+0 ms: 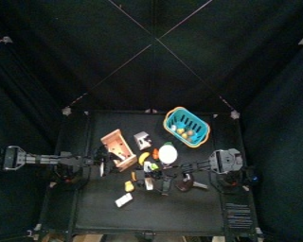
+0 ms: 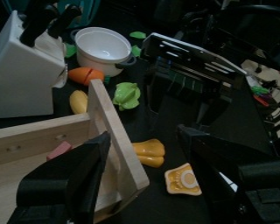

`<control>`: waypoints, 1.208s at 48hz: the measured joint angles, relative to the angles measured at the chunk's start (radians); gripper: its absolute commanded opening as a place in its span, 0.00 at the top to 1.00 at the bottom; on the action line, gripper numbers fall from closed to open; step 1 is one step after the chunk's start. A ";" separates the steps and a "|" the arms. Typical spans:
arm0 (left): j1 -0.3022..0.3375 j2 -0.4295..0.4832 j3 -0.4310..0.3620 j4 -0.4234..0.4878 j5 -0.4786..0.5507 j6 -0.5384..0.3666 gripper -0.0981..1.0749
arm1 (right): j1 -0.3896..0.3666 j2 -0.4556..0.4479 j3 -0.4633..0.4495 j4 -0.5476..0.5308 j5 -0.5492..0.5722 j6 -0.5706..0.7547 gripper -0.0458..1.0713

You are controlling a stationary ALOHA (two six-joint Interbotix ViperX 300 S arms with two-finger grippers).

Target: Grab squash half

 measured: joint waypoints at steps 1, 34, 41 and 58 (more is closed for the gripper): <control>-0.002 -0.002 0.002 -0.005 -0.002 -0.002 0.10 | -0.002 0.005 -0.002 0.002 0.000 0.000 0.05; 0.000 -0.002 0.008 -0.018 0.000 0.002 0.10 | -0.034 0.132 -0.077 0.037 0.035 -0.006 0.05; 0.000 -0.002 0.008 -0.018 0.000 0.000 0.10 | -0.031 0.137 -0.084 0.008 0.035 -0.008 0.05; 0.002 0.000 0.009 -0.018 -0.002 0.000 0.10 | -0.029 0.143 -0.091 0.000 0.037 -0.005 0.05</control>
